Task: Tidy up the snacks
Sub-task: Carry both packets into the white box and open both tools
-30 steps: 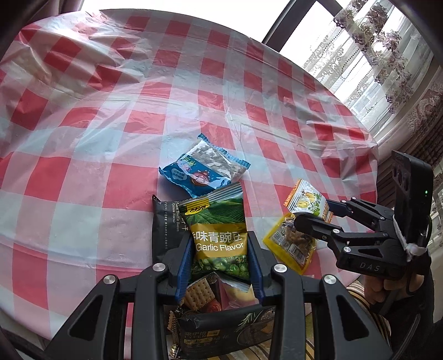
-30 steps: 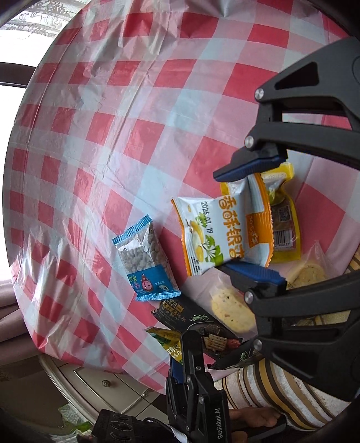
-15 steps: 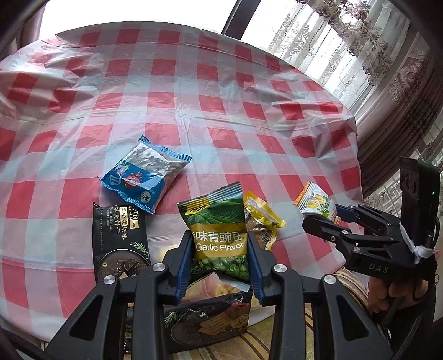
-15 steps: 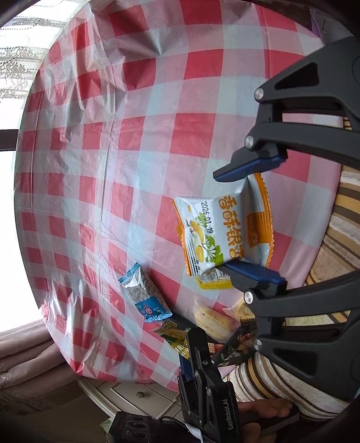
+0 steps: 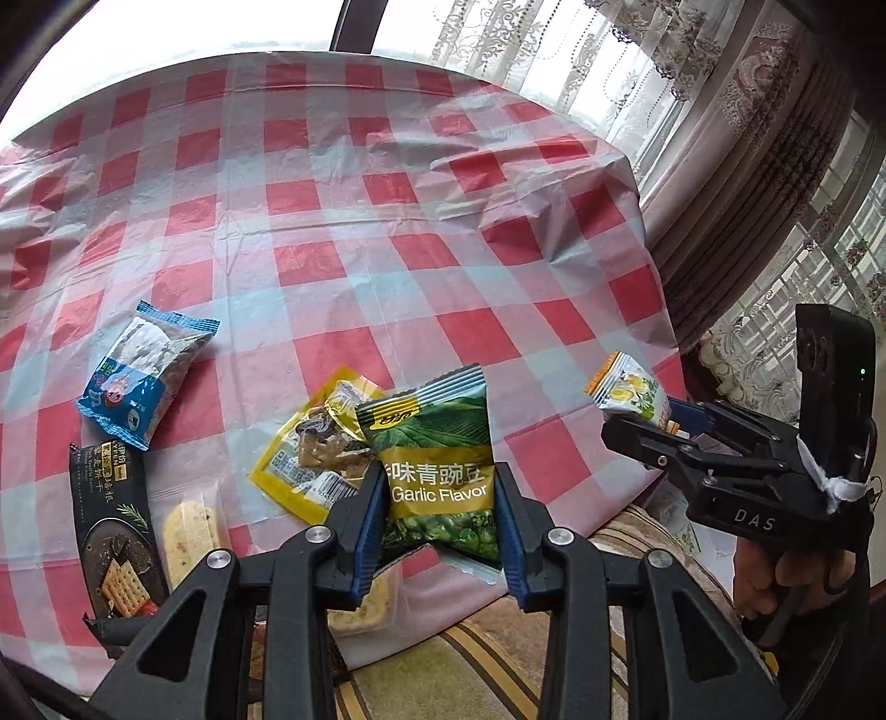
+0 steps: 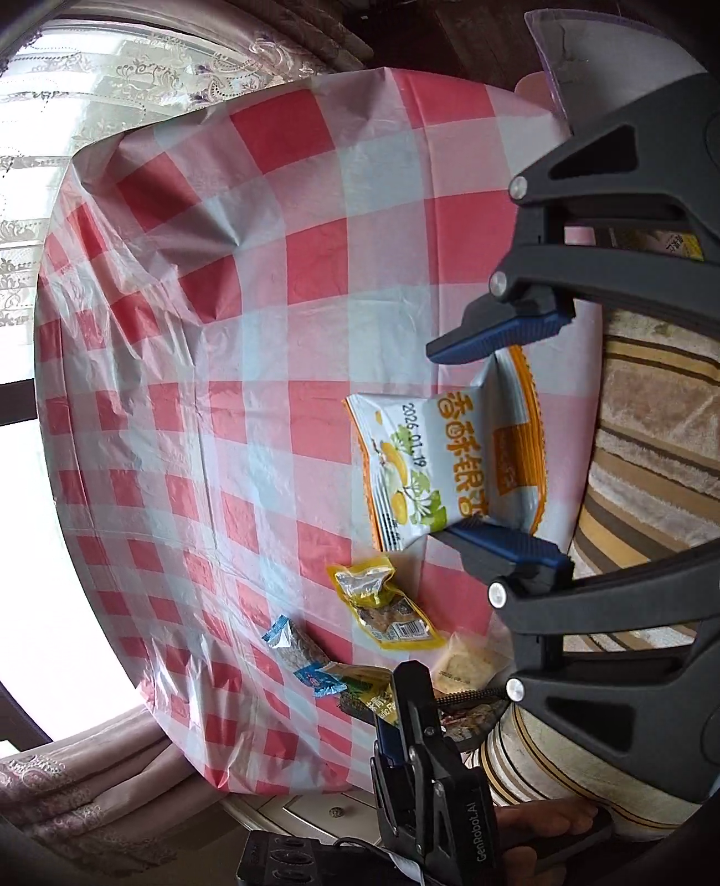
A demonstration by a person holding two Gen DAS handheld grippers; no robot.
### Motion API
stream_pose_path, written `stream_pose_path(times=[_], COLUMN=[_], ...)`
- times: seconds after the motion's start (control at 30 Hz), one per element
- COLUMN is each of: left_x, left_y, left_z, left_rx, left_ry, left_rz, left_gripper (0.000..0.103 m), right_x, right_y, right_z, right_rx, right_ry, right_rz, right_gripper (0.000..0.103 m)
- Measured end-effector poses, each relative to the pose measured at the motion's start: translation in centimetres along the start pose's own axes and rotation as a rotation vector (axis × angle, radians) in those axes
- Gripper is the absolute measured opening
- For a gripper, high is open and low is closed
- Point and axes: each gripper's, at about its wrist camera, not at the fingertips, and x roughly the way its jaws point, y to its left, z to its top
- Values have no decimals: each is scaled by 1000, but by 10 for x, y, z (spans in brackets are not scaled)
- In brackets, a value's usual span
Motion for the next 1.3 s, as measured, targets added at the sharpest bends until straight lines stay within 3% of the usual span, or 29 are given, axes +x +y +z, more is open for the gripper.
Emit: stream_pose_path(times=[0.7, 1.3], left_x=[61, 85], left_y=[-166, -239], left_z=[-2, -29], left_rx=[318, 453], left_ry=[164, 310], left_rz=[-125, -264], left_gripper=[38, 42], right_x=[-71, -99], right_y=[-138, -200], right_z=[-84, -114], right_rx=[272, 424], right_ry=[-43, -37], right_rz=[-184, -336], right_gripper=[59, 64])
